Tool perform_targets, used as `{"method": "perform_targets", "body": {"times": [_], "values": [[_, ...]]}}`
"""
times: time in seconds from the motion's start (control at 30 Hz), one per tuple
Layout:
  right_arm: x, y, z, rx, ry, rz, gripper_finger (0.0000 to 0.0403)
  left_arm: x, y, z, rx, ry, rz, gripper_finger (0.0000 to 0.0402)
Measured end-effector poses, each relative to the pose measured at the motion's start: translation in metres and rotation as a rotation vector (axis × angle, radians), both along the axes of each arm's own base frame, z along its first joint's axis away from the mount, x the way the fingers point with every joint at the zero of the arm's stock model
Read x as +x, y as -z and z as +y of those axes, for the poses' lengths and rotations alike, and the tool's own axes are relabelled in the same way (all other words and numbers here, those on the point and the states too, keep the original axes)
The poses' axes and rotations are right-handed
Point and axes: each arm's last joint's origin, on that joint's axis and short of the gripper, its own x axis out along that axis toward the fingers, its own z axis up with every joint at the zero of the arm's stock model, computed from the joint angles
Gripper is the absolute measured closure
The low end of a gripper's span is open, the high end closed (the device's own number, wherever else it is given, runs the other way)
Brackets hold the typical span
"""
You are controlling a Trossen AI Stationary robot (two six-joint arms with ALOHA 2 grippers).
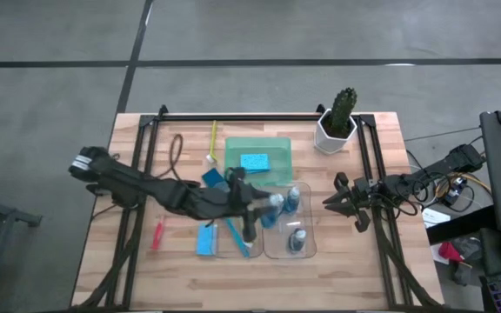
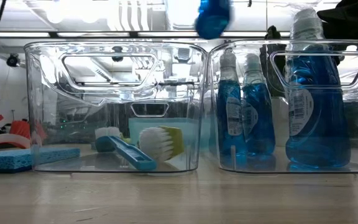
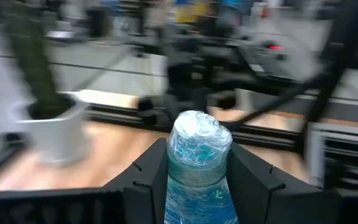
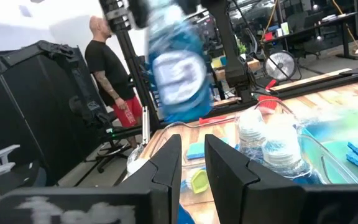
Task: Pick & Place Kitchen Sink Supplies
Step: Put the blue dishwashing liquid bottle into the right transparent bin
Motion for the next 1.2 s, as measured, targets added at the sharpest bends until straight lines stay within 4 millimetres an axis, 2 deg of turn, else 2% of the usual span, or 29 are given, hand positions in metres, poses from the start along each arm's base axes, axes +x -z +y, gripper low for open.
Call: {"method": "perform_targets", "body": {"times": [0.1, 0.37, 0.6, 0.77, 0.93, 1.2], "values": [[0.0, 0.0, 0.0, 0.0, 0.0, 0.0, 0.0339, 0.012, 0.01, -0.003, -0.016, 0.084, 0.003, 0.0274], [0.0, 0.0, 0.0, 0.0, 0.0, 0.0, 0.0332, 0.035, 0.037, -0.008, 0.063, 0.118, 0.036, 0.0275], [0.0, 0.0, 0.0, 0.0, 0.0, 0.0, 0.032, 0.056, 0.064, -0.016, 0.033, 0.204, 0.037, 0.0274], [0.0, 0.0, 0.0, 0.001, 0.0, 0.0, 0.0316, 0.057, 0.087, -0.018, -0.015, 0.2, 0.002, 0.0275], [0.0, 0.0, 0.0, 0.0, 0.0, 0.001, 0.0314, 0.051, 0.112, -0.013, -0.011, 0.18, -0.01, 0.0273], [0.0, 0.0, 0.0, 0.0, 0.0, 0.001, 0.033, 0.04, 0.134, -0.007, 0.003, 0.173, 0.008, 0.0269]]}}
